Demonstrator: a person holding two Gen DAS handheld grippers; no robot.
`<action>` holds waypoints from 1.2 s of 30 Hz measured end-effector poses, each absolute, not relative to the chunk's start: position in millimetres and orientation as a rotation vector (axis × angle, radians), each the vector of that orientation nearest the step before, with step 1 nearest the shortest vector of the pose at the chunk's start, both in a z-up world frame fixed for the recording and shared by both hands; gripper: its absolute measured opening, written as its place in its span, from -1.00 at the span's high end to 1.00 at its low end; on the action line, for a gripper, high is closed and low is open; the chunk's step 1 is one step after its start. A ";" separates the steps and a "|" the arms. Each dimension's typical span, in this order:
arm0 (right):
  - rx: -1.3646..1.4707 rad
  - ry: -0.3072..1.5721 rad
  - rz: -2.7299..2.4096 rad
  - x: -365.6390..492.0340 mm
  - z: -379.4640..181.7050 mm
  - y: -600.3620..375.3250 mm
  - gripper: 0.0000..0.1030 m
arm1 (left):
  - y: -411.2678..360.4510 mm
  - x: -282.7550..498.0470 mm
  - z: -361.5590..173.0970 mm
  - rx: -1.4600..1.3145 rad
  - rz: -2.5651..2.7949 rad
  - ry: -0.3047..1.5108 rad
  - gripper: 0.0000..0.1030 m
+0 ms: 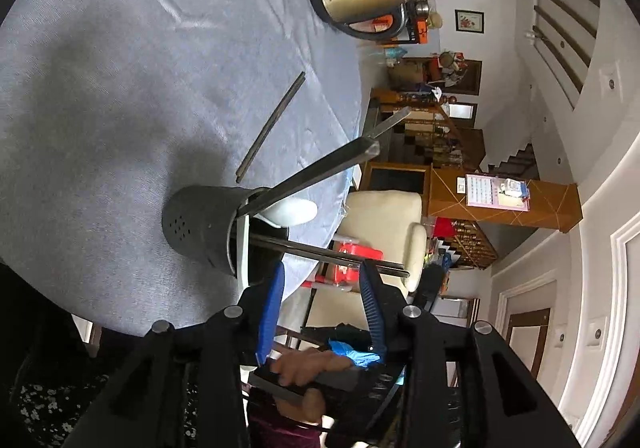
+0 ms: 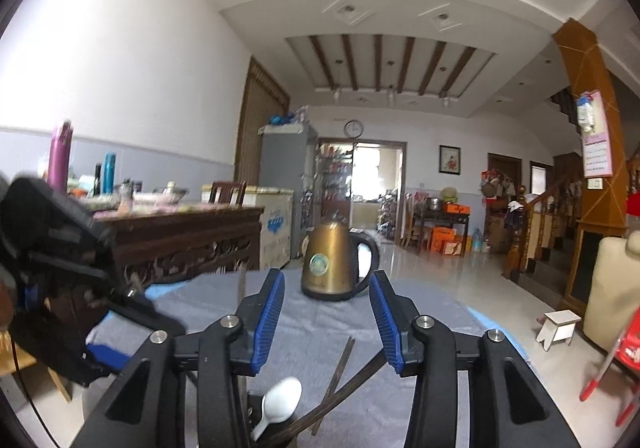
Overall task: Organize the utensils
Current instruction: 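Carry both spoons over the dark cup and open both grippers to drop them in, then move the open right gripper to a dark chopstick and close on it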
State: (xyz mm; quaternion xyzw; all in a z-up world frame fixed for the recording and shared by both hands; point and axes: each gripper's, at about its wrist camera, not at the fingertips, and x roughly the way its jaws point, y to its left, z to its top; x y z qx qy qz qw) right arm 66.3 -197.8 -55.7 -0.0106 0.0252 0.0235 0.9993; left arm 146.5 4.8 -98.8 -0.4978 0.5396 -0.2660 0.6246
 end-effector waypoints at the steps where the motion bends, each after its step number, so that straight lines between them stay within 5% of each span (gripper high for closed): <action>1: -0.019 0.046 0.045 63.5 -53.0 -199.1 0.08 | 6.9 144.2 -98.1 -1.138 -0.609 1.231 0.24; 8: -0.110 0.189 0.148 25.7 -71.3 -195.2 0.10 | 25.7 113.6 -80.6 -0.964 -0.593 1.162 0.21; 13: -0.063 0.479 0.335 21.9 -125.6 -171.8 0.30 | 43.1 95.5 -74.1 -0.887 -0.533 1.105 0.17; 15: -0.061 0.534 0.380 31.0 -134.4 -157.4 0.68 | 48.2 91.7 -74.9 -0.877 -0.511 1.106 0.17; 17: -0.028 0.563 0.402 43.5 -132.2 -152.2 0.76 | 52.9 89.1 -74.8 -0.875 -0.505 1.106 0.17; 25: 0.147 0.397 0.270 58.8 -74.5 -200.3 0.76 | 66.5 94.0 -80.6 -0.875 -0.458 1.092 0.09; 32: 0.118 0.693 0.585 61.3 -127.7 -160.3 0.74 | 72.9 97.0 -90.9 -0.834 -0.392 1.093 0.09; 36: 0.237 0.700 0.574 84.5 -139.7 -155.4 0.74 | 66.6 92.7 -83.3 -0.750 -0.371 1.076 0.09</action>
